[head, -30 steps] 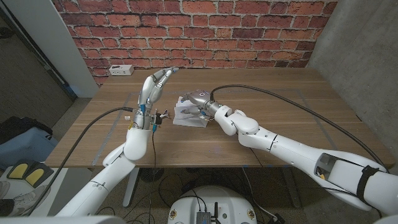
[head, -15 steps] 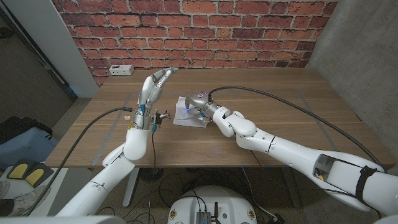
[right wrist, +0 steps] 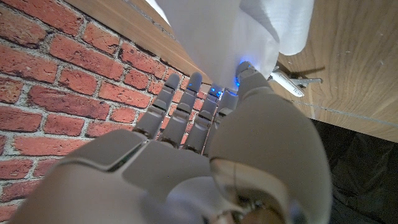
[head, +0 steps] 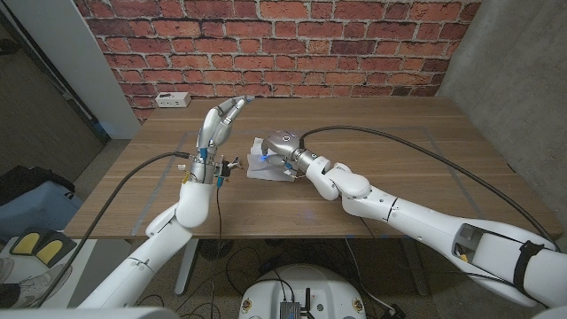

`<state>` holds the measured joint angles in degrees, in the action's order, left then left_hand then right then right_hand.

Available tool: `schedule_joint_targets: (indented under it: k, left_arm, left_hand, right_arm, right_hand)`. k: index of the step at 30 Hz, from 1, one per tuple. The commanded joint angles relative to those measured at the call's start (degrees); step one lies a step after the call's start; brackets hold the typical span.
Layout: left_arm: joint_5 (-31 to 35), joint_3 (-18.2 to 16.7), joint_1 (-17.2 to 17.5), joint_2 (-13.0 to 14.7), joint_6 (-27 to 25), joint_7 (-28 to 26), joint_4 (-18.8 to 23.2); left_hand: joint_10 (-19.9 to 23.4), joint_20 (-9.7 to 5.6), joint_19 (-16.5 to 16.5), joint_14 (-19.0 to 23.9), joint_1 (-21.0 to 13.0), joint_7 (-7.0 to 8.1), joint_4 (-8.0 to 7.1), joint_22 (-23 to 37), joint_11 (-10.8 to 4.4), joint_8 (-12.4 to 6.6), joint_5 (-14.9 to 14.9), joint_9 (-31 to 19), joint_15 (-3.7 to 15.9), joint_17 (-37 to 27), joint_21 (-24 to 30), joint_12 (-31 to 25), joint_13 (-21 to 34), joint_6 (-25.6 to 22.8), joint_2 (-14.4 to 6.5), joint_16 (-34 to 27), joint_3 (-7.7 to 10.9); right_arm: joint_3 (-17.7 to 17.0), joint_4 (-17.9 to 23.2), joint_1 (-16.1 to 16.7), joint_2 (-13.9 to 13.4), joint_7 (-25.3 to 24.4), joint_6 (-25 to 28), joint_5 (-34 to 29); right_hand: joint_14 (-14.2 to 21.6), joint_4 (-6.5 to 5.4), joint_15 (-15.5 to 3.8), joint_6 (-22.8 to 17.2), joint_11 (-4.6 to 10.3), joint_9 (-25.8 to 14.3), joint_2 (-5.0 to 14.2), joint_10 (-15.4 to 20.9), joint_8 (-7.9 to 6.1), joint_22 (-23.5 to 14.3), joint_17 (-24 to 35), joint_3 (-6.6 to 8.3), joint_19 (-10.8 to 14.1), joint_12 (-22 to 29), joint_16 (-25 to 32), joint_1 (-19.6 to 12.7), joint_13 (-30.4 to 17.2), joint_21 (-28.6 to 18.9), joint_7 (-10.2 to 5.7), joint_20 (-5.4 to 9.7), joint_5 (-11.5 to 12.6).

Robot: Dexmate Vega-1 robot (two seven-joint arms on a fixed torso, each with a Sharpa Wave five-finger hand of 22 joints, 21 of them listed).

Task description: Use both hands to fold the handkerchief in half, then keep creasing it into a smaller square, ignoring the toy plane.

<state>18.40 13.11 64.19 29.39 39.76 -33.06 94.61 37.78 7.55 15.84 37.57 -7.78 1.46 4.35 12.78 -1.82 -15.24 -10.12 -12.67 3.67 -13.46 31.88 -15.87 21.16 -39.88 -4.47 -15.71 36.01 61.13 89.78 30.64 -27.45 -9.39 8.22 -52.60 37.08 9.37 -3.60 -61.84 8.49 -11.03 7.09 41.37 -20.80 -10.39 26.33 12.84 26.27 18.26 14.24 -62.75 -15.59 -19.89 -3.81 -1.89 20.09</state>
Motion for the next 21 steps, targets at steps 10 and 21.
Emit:
schedule_joint_targets:
  k: [10,21]
  left_arm:
    - [0.4,-0.1,-0.4,0.1,0.2,-0.4,-0.1]
    - [0.4,0.0,-0.4,0.3,0.2,-0.1,0.2]
  left_hand:
    - [-0.3,-0.67,0.0,-0.2,0.8,-0.08,0.40,0.0,-0.26,0.11,0.1,-0.2,1.87,-0.2,0.4,0.2,0.3,0.5,-0.1,0.0,0.31]
    - [0.2,-0.61,0.1,0.2,0.9,-0.83,0.42,0.0,0.09,-0.08,0.1,-0.2,1.73,-0.3,0.5,0.1,0.4,0.1,-0.3,-0.2,0.49]
  right_arm:
    - [-2.9,6.4,1.2,-4.6,20.3,-3.4,6.4]
    - [-6.9,11.3,5.0,-7.8,25.5,2.2,9.8]
  right_hand:
    - [-0.4,-9.53,-5.68,7.9,-5.54,-0.1,-5.68,-3.0,5.89,-0.5,1.7,-7.29,-1.5,-1.8,0.0,20.5,-0.8,2.4,1.11,-3.17,-2.2]
    - [1.6,-13.76,-2.39,16.6,-7.52,-0.3,-8.27,-5.9,10.01,-0.9,4.8,-12.55,1.2,-3.4,3.0,30.9,-1.3,1.9,0.42,-4.69,-1.8]
